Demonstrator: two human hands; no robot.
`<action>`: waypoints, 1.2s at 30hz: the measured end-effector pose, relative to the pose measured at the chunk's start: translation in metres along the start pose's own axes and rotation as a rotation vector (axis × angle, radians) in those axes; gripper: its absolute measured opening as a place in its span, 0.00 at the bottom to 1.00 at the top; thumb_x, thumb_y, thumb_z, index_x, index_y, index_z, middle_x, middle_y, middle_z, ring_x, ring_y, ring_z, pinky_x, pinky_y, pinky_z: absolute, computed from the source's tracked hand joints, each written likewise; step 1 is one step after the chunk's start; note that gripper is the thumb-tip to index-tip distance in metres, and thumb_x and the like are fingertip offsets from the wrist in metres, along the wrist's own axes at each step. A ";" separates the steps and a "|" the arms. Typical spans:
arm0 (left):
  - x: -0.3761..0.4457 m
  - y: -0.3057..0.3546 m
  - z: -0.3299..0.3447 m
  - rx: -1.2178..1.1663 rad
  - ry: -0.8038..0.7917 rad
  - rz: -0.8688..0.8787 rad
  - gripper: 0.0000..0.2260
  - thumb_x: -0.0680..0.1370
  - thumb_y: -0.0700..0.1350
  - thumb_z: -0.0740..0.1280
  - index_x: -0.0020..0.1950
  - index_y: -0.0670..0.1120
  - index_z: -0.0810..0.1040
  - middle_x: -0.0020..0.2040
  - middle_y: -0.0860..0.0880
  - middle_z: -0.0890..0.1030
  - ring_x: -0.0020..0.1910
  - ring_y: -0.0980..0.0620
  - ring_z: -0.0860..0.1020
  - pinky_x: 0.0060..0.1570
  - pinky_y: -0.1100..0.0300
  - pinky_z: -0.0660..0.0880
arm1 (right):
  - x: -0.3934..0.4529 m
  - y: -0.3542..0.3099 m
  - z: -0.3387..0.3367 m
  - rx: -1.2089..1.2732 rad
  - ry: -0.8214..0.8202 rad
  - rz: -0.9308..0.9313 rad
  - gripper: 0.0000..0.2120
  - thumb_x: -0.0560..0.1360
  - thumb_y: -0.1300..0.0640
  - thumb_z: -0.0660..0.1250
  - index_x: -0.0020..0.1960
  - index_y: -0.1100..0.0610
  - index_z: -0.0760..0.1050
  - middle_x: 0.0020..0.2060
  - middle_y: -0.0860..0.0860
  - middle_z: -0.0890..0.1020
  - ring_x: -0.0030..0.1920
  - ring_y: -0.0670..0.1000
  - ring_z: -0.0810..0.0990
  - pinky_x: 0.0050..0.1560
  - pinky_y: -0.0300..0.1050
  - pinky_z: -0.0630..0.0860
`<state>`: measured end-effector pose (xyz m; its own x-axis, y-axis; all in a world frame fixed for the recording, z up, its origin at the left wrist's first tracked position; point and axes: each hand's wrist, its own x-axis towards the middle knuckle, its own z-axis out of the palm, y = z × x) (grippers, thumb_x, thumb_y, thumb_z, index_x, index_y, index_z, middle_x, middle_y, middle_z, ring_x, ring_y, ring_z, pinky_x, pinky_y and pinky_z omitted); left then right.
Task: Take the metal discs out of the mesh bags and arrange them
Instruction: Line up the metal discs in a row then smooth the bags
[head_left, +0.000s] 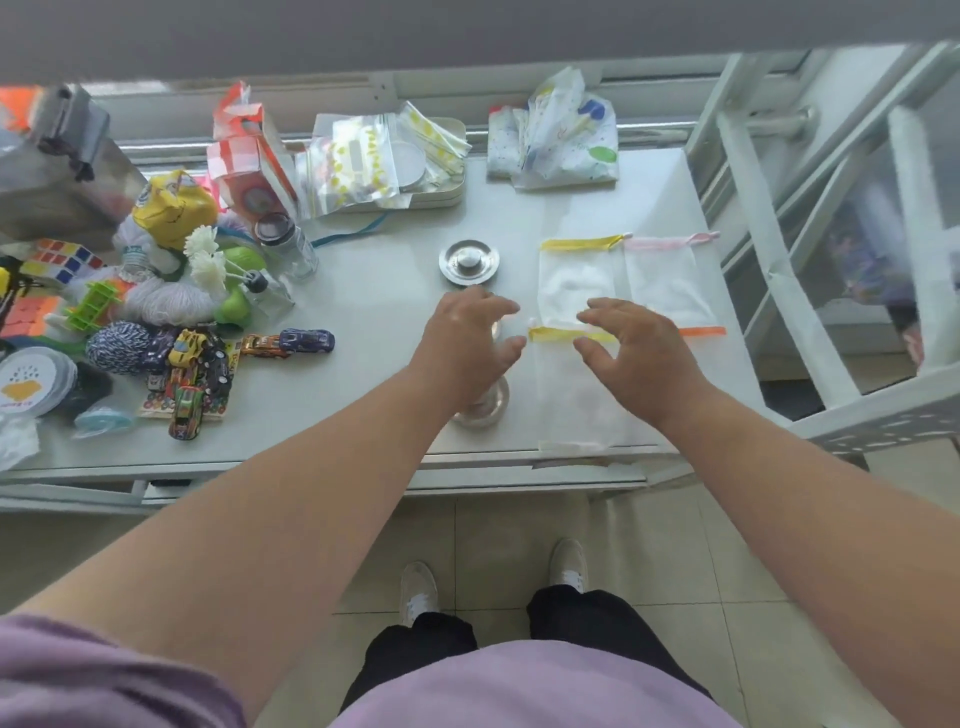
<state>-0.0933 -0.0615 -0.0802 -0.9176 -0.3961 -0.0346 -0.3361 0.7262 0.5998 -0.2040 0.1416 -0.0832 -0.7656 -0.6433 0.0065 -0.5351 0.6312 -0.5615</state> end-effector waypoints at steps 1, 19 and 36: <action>0.010 0.010 0.004 0.039 -0.012 0.022 0.18 0.80 0.51 0.74 0.69 0.49 0.83 0.62 0.47 0.82 0.68 0.43 0.74 0.71 0.51 0.70 | 0.008 0.011 -0.006 -0.009 0.001 0.019 0.17 0.79 0.55 0.72 0.66 0.56 0.82 0.70 0.54 0.80 0.71 0.53 0.76 0.73 0.42 0.65; 0.104 0.033 0.059 0.487 -0.205 0.121 0.13 0.83 0.45 0.64 0.54 0.39 0.86 0.61 0.41 0.79 0.59 0.40 0.81 0.64 0.48 0.77 | 0.093 0.066 0.003 -0.397 -0.219 -0.031 0.13 0.82 0.49 0.60 0.62 0.43 0.80 0.71 0.44 0.77 0.81 0.48 0.59 0.72 0.58 0.58; 0.109 0.092 0.087 0.185 -0.217 0.299 0.19 0.81 0.54 0.72 0.71 0.50 0.83 0.70 0.49 0.81 0.72 0.47 0.75 0.71 0.51 0.73 | 0.049 0.100 -0.040 -0.156 0.021 0.319 0.23 0.81 0.49 0.66 0.75 0.52 0.74 0.78 0.57 0.71 0.79 0.56 0.65 0.77 0.56 0.62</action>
<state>-0.2426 0.0115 -0.0981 -0.9975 -0.0387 -0.0599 -0.0618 0.8879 0.4560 -0.3094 0.1905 -0.1066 -0.9096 -0.3945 -0.1307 -0.3143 0.8588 -0.4047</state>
